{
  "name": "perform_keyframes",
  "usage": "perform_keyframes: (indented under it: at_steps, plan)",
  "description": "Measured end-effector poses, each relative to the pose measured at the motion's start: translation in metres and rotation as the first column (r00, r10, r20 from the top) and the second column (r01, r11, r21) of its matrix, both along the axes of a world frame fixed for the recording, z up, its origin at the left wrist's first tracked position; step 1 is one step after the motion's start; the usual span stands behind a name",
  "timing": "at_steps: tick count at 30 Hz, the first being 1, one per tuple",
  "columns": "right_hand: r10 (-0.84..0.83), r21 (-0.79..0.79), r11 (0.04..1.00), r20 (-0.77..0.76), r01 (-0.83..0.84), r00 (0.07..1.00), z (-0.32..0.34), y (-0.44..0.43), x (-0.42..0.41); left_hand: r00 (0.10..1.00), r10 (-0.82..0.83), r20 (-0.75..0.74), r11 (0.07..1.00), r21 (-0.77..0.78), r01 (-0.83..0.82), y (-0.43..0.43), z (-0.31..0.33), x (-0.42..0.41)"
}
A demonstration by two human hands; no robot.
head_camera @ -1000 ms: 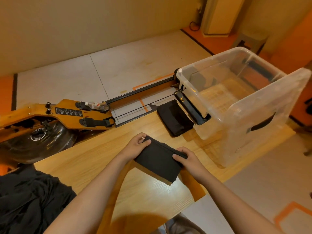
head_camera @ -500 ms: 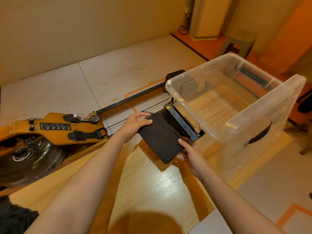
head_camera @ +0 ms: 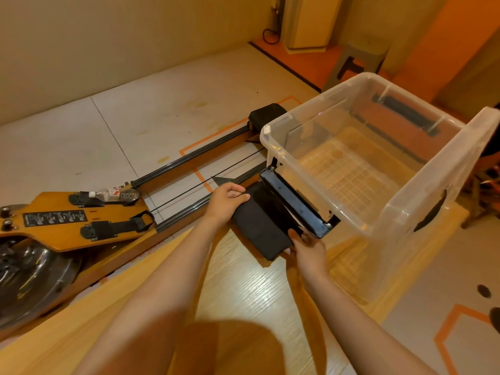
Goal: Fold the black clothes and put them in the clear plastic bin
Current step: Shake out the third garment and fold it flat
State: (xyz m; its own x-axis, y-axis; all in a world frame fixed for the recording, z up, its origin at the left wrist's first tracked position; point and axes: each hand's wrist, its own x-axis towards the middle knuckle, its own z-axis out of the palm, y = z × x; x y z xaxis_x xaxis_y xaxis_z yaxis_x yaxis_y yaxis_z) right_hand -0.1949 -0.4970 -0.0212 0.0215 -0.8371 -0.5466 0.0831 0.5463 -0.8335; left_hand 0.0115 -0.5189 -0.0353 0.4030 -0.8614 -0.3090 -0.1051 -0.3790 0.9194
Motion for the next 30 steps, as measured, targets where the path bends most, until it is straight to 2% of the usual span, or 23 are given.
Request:
perform_keyframes:
  at_steps: [3, 8, 11, 16, 21, 24, 30]
  plan:
    - [-0.057, -0.042, 0.997, 0.000, 0.057, 0.998, 0.000, 0.002, 0.004, 1.000, -0.014, 0.019, 0.999, -0.042, 0.015, -0.001, 0.001, 0.003]
    - [-0.127, -0.080, 0.989, 0.004, 0.127, 0.992, 0.002, 0.004, 0.009, 0.998, -0.036, -0.046, 0.993, -0.112, 0.030, -0.011, 0.007, 0.013]
    - [-0.153, -0.032, 0.987, 0.053, 0.155, 0.987, 0.000, 0.003, 0.008, 0.999, -0.041, -0.015, 0.993, -0.111, 0.039, -0.013, 0.001, 0.015]
    - [-0.101, 0.006, 0.995, -0.011, 0.101, 0.995, -0.007, 0.006, 0.003, 0.999, 0.026, 0.027, 0.990, -0.136, -0.022, -0.003, -0.019, 0.014]
    - [-0.196, -0.002, 0.981, 0.047, 0.196, 0.980, -0.005, 0.008, 0.015, 0.999, 0.039, 0.035, 0.985, -0.169, -0.032, -0.001, -0.023, 0.009]
    - [-0.259, 0.054, 0.965, 0.083, 0.255, 0.962, -0.002, 0.005, 0.023, 0.999, 0.028, 0.036, 0.985, -0.171, -0.022, -0.001, -0.021, 0.009]
    - [-0.270, 0.063, 0.961, 0.020, 0.269, 0.963, 0.003, 0.004, 0.022, 0.998, 0.062, 0.029, 0.975, -0.215, -0.054, -0.003, -0.007, 0.005]
